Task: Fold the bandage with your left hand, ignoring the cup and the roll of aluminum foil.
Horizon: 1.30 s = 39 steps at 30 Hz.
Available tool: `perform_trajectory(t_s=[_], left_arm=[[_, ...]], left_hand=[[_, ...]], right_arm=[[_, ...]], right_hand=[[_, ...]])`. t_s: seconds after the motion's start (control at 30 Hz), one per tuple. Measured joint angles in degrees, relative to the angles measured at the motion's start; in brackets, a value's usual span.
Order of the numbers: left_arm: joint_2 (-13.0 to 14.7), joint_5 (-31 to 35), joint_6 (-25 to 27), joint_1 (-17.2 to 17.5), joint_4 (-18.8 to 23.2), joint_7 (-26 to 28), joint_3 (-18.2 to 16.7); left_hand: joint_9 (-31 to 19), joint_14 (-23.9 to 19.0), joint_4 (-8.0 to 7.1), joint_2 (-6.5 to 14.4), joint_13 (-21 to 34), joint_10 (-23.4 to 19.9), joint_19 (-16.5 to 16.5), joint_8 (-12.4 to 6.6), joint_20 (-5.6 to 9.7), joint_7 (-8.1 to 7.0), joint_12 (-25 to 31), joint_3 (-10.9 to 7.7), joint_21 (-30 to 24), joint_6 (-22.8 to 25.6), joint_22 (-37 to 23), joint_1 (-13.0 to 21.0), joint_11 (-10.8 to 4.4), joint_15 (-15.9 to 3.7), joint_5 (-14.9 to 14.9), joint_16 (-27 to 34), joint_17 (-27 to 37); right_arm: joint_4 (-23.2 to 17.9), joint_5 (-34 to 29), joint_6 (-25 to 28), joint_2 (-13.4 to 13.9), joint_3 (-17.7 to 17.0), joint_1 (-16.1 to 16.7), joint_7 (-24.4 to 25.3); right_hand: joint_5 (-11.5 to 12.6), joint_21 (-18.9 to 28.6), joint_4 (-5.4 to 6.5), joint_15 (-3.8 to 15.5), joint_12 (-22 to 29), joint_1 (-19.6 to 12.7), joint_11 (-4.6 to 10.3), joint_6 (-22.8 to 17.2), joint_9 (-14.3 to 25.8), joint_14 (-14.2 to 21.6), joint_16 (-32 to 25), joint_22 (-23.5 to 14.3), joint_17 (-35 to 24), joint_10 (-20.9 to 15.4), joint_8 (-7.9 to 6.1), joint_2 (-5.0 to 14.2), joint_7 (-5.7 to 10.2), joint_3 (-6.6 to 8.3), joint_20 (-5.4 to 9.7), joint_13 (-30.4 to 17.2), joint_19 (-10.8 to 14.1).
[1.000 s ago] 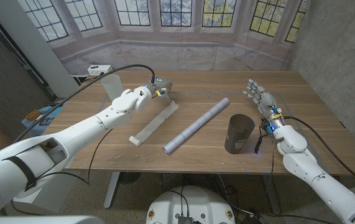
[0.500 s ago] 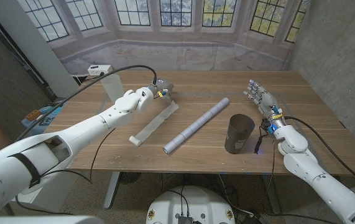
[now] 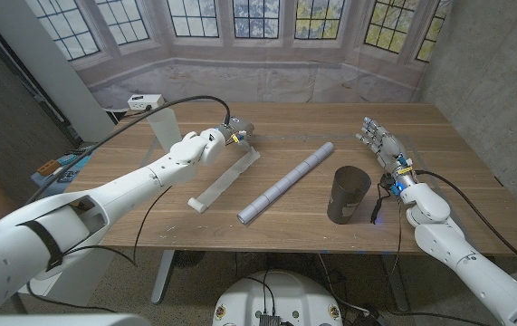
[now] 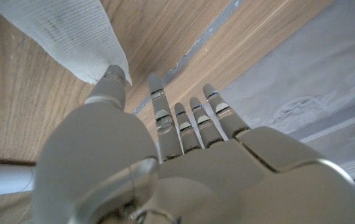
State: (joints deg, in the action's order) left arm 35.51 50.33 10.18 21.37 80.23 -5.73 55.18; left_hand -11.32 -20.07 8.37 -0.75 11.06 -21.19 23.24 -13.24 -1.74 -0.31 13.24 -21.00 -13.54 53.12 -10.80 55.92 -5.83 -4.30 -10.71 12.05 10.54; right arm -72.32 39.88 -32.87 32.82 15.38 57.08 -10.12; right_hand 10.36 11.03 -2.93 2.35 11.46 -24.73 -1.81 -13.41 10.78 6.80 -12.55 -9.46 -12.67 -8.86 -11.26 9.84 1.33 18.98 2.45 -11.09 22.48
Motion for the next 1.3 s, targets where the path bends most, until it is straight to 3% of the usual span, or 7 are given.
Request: perform_trajectory(t_s=[1.3], left_arm=[[-1.0,-1.1,-0.5,-0.3,-2.3,3.0,1.8]], left_hand=[[-0.3,-3.2,0.33,1.5,0.0,-4.5,1.6,-0.73,0.4,-0.83,0.4,-0.02,-0.2,6.2,0.0,0.9,-0.55,-0.92,-0.5,0.0,0.0]], right_arm=[[-1.1,0.3,-0.2,0.7,-0.6,1.7,0.2]], right_hand=[[0.0,0.0,-0.39,0.0,0.0,0.5,0.0,0.0,0.0,0.0,0.0,0.0,0.0,0.0,0.0,-0.09,0.0,0.39,0.0,0.0,0.0]])
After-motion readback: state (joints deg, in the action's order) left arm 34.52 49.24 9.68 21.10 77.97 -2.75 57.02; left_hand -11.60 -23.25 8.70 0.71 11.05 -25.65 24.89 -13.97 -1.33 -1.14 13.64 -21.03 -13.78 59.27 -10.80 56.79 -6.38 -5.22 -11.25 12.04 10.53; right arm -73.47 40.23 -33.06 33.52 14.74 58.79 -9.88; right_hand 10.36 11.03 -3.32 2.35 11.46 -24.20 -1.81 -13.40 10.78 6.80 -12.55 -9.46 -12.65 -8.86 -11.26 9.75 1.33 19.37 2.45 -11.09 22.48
